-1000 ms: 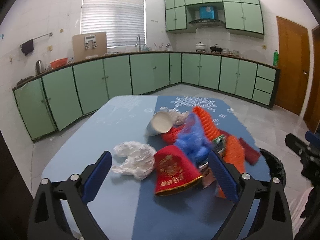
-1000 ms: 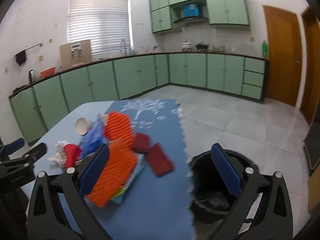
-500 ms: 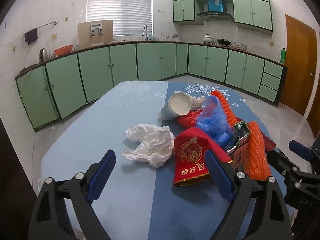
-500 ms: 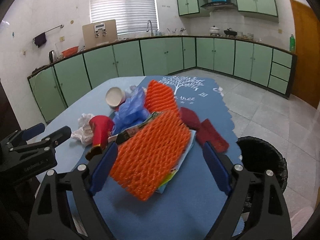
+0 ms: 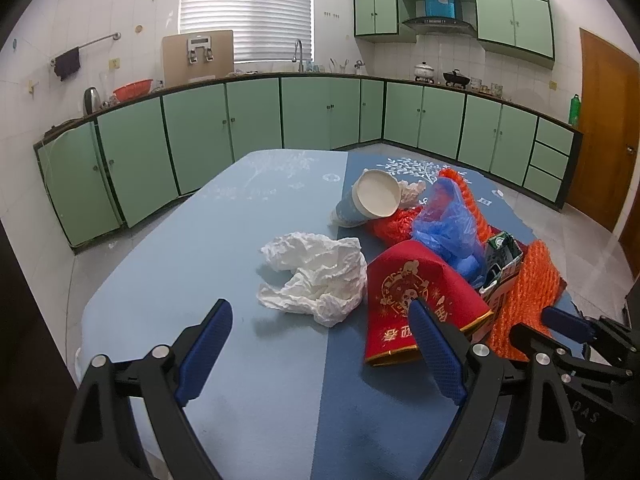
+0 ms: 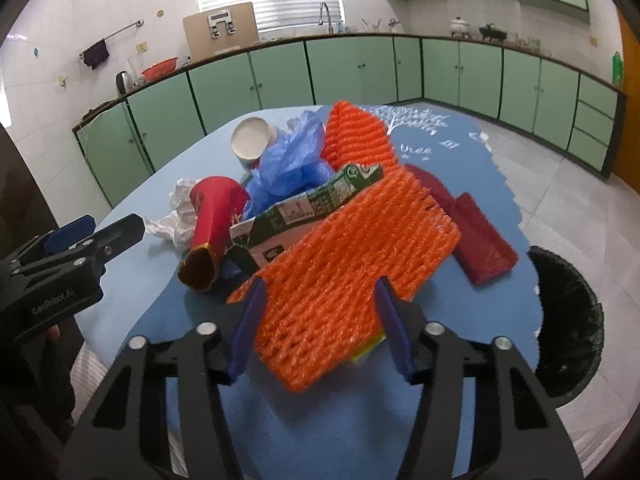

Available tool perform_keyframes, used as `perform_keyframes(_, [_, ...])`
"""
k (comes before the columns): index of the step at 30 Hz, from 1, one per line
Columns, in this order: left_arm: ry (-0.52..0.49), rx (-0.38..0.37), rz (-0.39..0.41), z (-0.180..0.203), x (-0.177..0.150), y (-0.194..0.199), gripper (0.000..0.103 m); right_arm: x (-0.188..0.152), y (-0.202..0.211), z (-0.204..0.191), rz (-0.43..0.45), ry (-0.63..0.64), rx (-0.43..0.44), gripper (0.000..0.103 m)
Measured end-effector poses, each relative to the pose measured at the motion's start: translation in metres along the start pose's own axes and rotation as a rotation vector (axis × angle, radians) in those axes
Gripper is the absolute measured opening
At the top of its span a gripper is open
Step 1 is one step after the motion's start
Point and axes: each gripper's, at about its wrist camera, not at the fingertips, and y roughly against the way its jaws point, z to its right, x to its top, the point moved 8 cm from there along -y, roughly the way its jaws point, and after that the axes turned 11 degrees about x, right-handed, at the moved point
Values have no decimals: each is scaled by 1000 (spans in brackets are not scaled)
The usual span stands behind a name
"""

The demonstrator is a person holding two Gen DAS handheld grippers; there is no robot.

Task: Collect trash
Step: 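Grasp the orange foam net with the right gripper while the left gripper approaches the red paper cup, then grasp the red paper cup with the left gripper while the right gripper holds the orange net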

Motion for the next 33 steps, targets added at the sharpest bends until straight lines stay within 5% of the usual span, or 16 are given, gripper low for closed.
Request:
perform_keyframes(8, [-5,1,-13,3,-3,-3,88,3,7,-5,21,27,60,11])
perform_keyframes(33, [-73,-121,20,59,2,10,88,30,63,24,152,26,-23,9])
